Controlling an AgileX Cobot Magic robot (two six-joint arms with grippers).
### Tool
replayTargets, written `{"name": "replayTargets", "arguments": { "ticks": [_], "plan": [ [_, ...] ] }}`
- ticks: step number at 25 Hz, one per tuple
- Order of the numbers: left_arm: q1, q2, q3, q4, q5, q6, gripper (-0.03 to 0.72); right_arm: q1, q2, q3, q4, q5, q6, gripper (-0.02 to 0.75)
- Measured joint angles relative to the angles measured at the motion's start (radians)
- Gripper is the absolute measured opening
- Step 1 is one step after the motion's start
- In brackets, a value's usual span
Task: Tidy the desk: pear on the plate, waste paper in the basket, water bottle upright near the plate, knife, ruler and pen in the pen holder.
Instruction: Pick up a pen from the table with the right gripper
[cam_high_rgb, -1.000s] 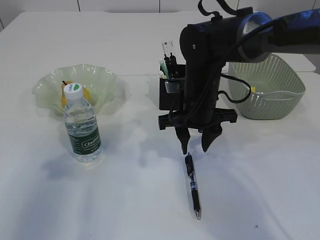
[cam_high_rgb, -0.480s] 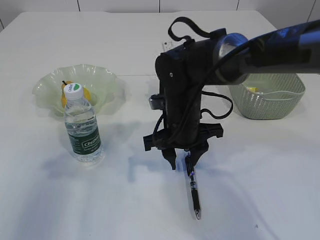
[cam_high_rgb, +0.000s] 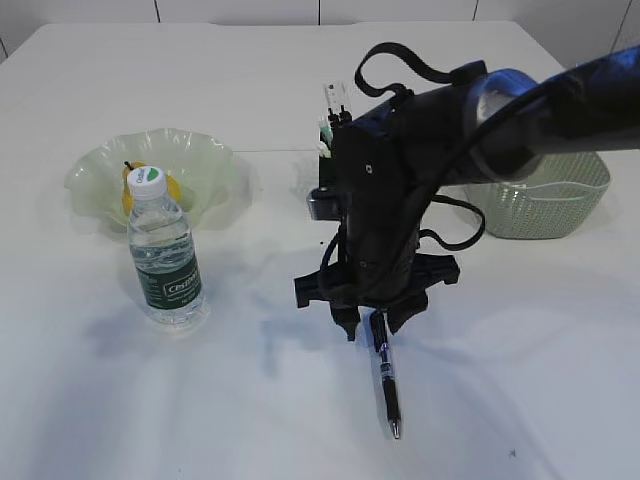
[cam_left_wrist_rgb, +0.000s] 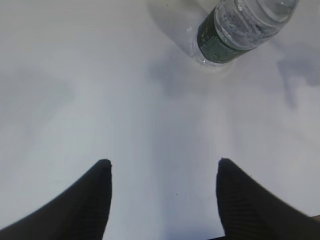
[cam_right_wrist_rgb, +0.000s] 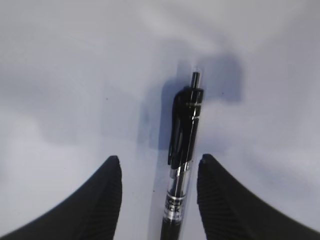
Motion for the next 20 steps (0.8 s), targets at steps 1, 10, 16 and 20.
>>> {"name": "replayTargets", "arguments": {
  "ticks": [1, 10, 16, 20],
  "plan": [
    [0.0, 0.0, 0.0, 0.0, 0.0, 0.0, 0.465, 0.0, -0.006, 0.015, 0.007, -0.013, 0.0, 0.369],
    [0.0, 0.0, 0.0, 0.0, 0.0, 0.0, 0.465, 0.0, -0.014, 0.029, -0.013, -0.046, 0.023, 0.37],
    [0.0, 0.0, 0.0, 0.0, -0.002, 0.0, 0.465, -0.02, -0.014, 0.029, -0.038, -0.048, 0.047, 0.37],
    [0.0, 0.0, 0.0, 0.0, -0.003, 0.0, 0.465, -0.046, -0.014, 0.029, -0.036, -0.048, 0.026, 0.37]
  ]
}}
